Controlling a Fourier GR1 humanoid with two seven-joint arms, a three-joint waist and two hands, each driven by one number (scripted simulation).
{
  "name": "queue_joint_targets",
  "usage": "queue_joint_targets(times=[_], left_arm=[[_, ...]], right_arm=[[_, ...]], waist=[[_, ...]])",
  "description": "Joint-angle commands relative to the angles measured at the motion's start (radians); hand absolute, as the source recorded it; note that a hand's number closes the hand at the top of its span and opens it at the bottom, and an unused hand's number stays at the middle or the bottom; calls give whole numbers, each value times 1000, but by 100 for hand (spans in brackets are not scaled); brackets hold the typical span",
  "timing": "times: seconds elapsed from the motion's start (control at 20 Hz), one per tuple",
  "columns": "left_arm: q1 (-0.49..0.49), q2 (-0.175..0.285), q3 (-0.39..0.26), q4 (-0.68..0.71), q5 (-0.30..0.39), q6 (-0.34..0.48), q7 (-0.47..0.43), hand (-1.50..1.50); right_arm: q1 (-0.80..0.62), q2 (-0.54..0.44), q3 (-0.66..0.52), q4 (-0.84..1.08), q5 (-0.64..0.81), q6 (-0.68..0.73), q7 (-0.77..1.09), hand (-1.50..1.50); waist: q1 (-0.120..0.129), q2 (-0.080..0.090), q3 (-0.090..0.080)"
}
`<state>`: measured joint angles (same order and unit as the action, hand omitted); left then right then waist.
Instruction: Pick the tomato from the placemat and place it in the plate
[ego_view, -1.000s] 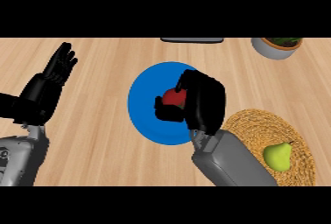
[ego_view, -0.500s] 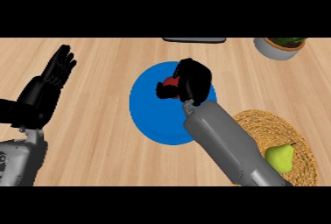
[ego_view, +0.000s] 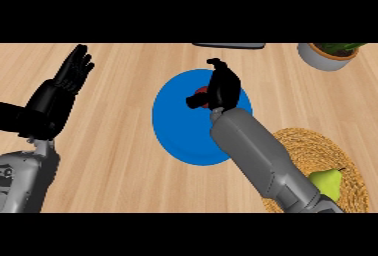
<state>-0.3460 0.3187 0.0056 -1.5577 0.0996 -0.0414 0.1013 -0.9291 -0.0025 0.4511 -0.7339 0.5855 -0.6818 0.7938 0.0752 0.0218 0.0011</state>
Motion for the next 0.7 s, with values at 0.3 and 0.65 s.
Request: queue_joint_targets(times=[0.3,0.65], left_arm=[[1,16,31,-16,16,-13,27,0],[59,-5,28,-66,-6,12,35,0]], right_arm=[[-17,2,-19,-23,-196,-344,-201,-150],[92,2,-83,-137,-304,-421,-350,-150]], waist=[[-10,-9,0],[-57,-20,0]])
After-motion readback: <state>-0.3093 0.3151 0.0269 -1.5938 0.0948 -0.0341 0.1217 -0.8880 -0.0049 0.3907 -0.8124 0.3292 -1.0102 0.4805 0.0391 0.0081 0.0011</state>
